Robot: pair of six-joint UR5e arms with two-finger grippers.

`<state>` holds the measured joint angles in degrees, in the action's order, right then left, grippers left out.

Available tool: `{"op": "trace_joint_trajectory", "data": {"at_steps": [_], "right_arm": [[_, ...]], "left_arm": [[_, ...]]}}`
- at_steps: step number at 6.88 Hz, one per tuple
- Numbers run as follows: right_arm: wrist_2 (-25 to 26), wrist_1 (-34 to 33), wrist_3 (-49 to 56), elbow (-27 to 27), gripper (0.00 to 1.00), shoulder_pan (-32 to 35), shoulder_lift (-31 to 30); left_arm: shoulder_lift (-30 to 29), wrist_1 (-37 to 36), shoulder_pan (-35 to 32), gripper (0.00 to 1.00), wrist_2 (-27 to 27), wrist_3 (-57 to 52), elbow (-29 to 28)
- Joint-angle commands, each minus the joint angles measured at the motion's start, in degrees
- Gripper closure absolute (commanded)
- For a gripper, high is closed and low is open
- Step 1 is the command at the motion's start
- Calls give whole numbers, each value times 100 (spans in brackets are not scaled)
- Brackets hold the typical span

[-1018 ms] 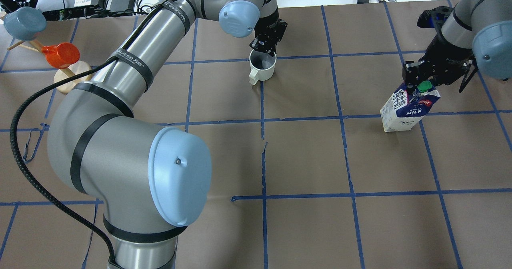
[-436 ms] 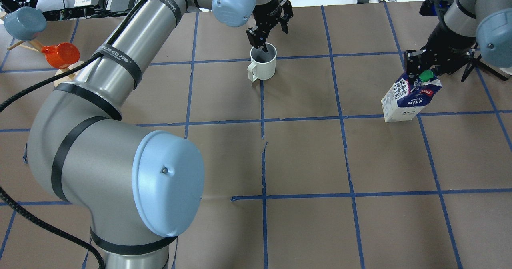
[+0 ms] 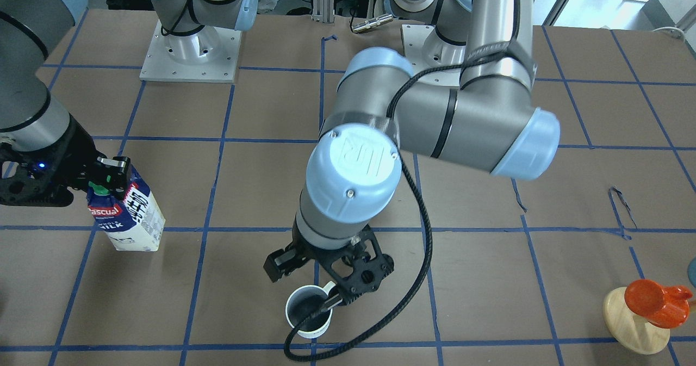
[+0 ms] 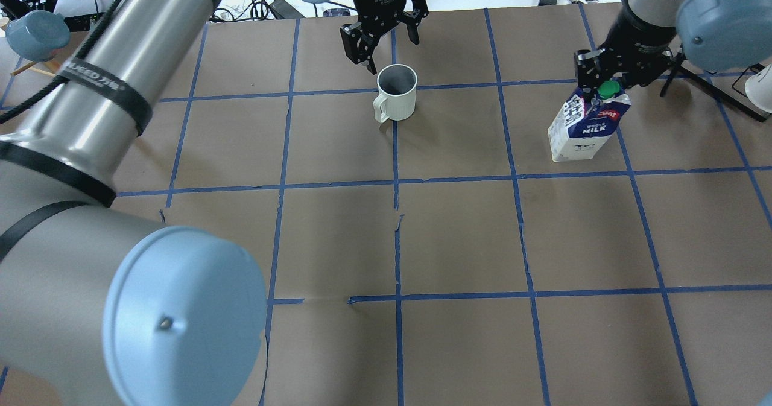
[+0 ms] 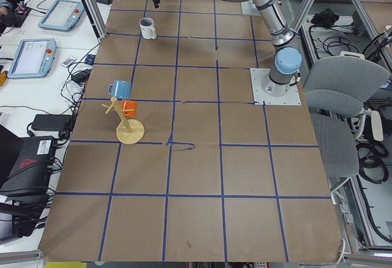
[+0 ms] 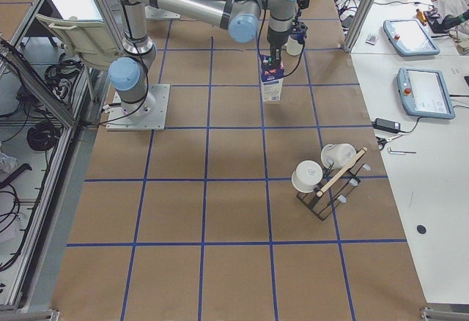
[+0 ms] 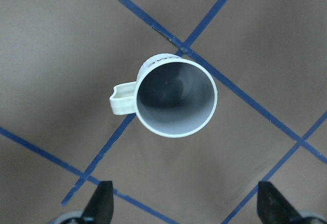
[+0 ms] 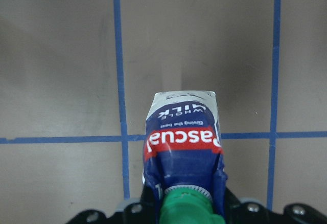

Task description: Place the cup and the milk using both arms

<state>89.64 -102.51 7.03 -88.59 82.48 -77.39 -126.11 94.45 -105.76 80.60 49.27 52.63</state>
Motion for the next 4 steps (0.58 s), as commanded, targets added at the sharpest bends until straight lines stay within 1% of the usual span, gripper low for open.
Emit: {"op": "trace_joint_trajectory", "data": {"at_steps": [1,2,3,4], "right_arm": [[-8,47,-463,752,58,530,616],[-43,38,-883,1104,58,785,907],[-104,38,-922,1473,58,952,1223],[-87,20,-931,1816,58,1146,1504]], "left_arm": [[1057,425,247,10,52,-767,1094],[1550,417,405,10,61,-1092,1770],[2033,338,572,17,313,-1252,2482],[2456,242,696,17,368,-1532,3028]]}}
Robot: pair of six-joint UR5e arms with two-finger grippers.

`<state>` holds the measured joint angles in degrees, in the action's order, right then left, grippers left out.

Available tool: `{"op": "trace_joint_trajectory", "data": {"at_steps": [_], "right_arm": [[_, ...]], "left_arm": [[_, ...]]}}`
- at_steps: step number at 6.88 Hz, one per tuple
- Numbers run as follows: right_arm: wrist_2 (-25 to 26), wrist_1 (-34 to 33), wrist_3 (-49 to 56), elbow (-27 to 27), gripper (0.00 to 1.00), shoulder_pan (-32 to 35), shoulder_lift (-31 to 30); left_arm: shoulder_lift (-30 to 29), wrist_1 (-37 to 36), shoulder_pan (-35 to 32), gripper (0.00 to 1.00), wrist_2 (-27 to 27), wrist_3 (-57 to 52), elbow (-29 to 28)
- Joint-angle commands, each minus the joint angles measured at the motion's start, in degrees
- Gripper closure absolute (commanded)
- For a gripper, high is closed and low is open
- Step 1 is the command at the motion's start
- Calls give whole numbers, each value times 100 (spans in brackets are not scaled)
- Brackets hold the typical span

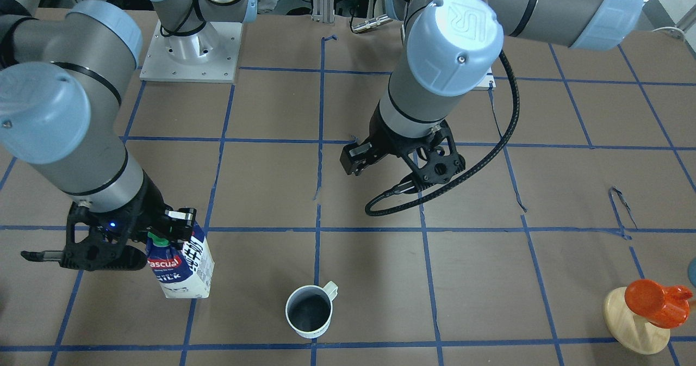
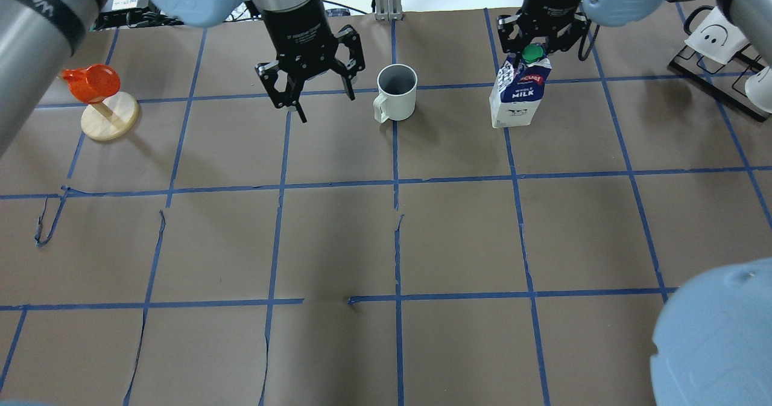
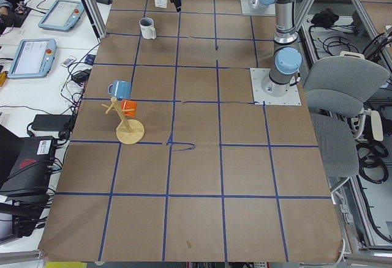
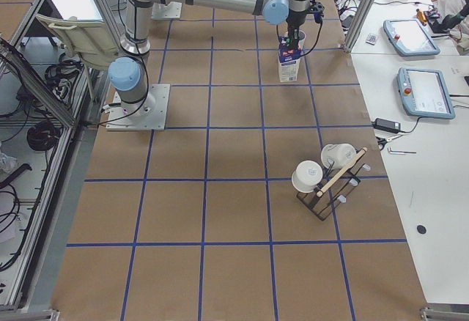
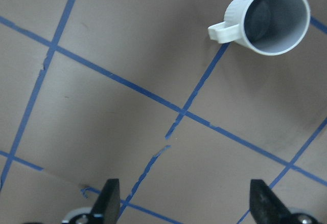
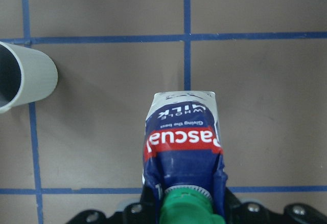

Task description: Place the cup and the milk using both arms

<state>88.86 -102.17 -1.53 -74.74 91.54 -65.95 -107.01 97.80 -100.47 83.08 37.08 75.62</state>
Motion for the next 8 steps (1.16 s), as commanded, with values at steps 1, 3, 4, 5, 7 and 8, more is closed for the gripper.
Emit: {"op": "trace_joint_trajectory", "data": {"at_steps": [1,3,4,5,7,8], "right_arm": [[-18,-22,-171,765,58,425,616],[-245,-57,-399,1075,56,453,899],[-403,-66,-670,1180,56,479,1021],[-422,-66,-682,1216,56,488,1075],[-423,-66,-726,1217,56,532,1163],[-440,-75,-952,1217,56,584,1215]], "left_arm": [[915,-443,281,17,129,-855,1196],[1575,-710,414,10,138,-2075,1919],[1665,-718,554,0,138,-2918,1931],[1666,-736,755,0,190,-3457,1870],[1648,-727,853,0,753,-4040,1764],[1622,-727,863,0,754,-4234,1755]]}}
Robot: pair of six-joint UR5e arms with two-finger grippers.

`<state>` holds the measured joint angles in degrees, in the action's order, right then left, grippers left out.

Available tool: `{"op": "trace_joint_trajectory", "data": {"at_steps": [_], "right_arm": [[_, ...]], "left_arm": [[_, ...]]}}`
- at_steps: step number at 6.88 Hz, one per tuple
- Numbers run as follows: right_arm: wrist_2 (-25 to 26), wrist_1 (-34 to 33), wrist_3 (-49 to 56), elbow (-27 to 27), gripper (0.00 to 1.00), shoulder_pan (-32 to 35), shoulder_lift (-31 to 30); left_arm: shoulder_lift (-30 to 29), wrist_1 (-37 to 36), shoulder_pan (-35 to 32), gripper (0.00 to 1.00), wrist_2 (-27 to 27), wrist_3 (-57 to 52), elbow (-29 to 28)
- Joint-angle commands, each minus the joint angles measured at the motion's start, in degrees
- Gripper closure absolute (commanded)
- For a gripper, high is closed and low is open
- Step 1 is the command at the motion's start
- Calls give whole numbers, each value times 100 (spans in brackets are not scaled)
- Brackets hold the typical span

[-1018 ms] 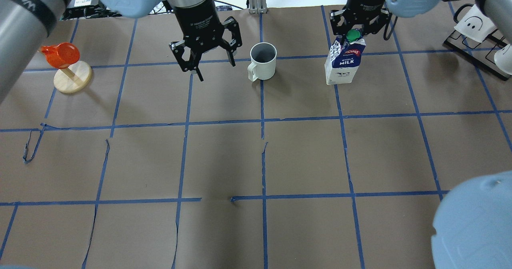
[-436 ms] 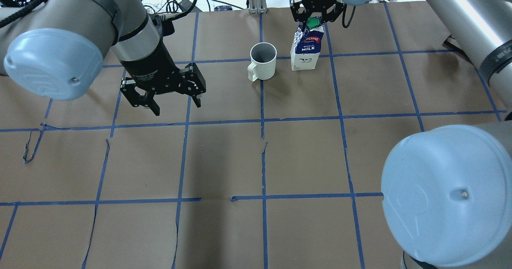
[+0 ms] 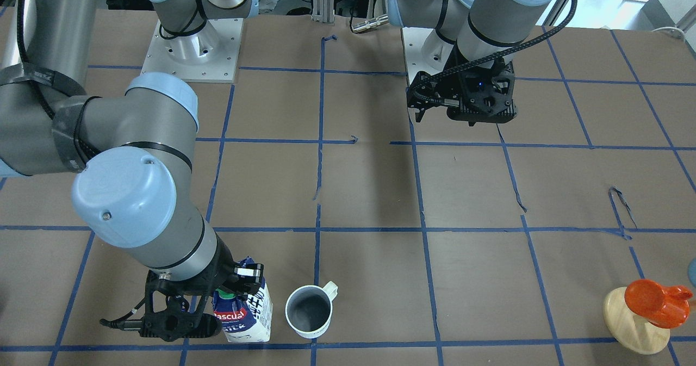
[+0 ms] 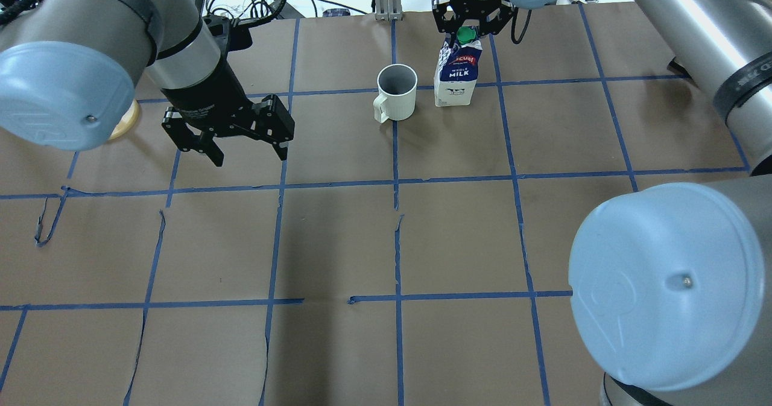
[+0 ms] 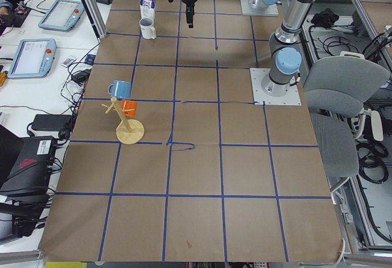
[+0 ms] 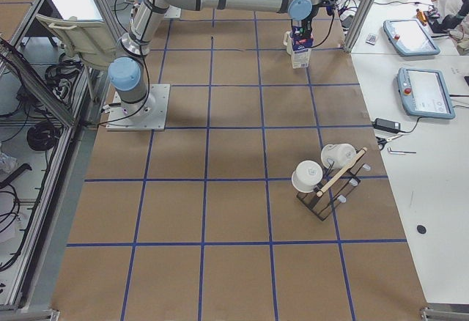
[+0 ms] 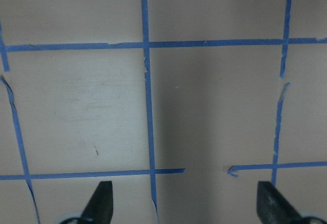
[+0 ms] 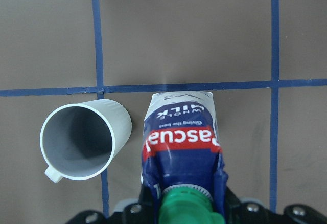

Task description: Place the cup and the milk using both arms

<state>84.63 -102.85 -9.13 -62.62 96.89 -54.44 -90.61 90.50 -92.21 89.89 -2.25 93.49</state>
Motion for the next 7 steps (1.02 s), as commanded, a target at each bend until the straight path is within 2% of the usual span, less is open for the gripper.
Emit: {"op": "trace_joint_trajectory", "data": {"at_steps": [1,7], "right_arm": [[-43,-16,-203,4,56,75,83],[-130,-112,-326,21,55,119,162]], "left_arm": [[-27,-6,46,0,90,-381,-41],[0,-7,46,0,134,-364,-33]]}}
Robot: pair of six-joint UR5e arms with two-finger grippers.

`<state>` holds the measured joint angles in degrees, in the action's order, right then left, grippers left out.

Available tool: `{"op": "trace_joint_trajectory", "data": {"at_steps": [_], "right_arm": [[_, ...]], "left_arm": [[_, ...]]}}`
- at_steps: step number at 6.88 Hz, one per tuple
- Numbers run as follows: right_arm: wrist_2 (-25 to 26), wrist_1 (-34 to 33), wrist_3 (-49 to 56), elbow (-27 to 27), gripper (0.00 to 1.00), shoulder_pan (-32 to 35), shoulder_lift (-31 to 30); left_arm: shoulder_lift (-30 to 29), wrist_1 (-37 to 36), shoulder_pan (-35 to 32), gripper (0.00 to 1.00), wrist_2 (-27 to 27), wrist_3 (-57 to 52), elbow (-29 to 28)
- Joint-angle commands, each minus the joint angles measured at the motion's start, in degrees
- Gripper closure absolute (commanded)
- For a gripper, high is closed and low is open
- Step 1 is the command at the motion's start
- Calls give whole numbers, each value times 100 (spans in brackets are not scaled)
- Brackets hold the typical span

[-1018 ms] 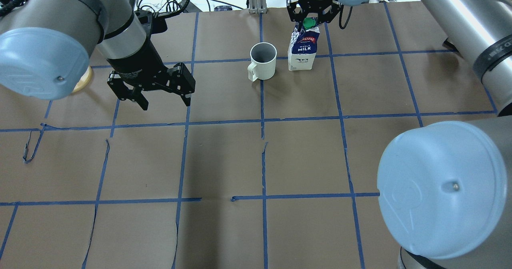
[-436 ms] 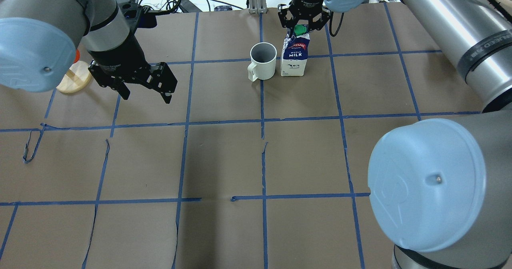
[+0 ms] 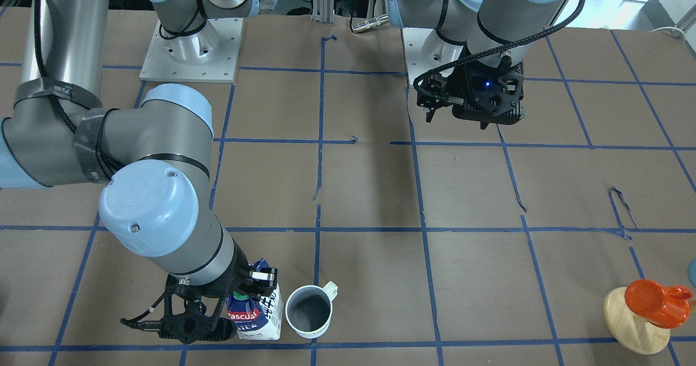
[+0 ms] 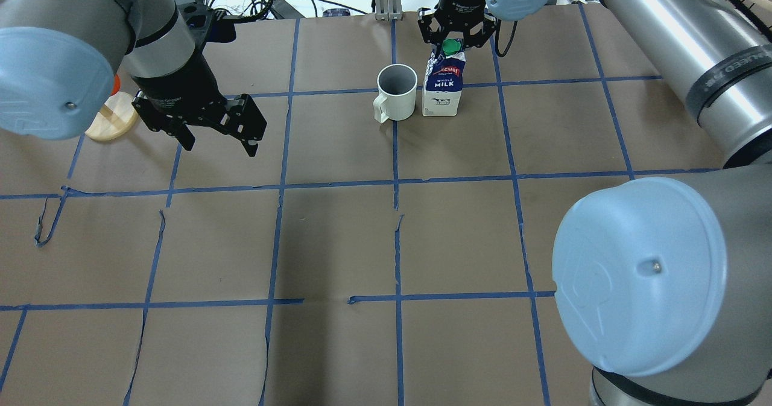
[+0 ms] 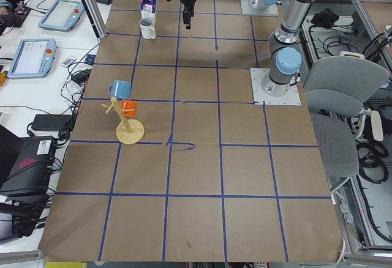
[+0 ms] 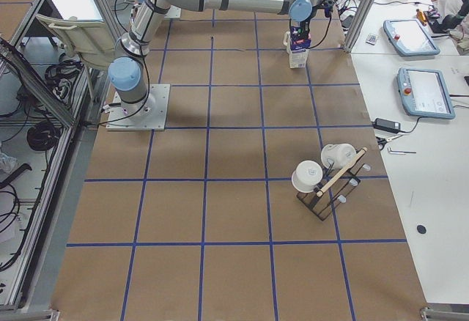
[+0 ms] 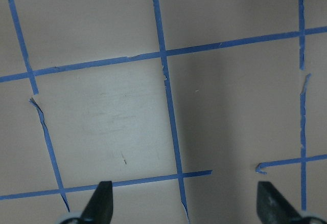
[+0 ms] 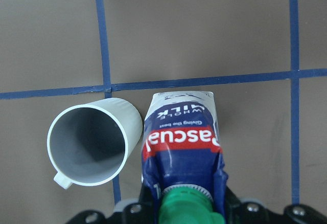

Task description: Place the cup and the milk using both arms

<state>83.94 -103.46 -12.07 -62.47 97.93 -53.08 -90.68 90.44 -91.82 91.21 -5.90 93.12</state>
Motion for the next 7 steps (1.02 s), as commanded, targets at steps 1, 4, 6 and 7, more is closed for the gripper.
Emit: {"op": "trace_joint_trajectory", "data": {"at_steps": [1,4,6,7], "right_arm": [[-62,-52,-58,6,55,50,34],[-62,-61,-111,-2,27,59,35],[-62,-148,-85,-11,0,50,-35],[-62,-70,-102,-37,0,50,-227]], "left_arm": [[15,0,7,0,2,1,5],[24,0,7,0,2,1,5],[24,0,15,0,2,1,-4],[24,0,15,0,2,1,-4]]}}
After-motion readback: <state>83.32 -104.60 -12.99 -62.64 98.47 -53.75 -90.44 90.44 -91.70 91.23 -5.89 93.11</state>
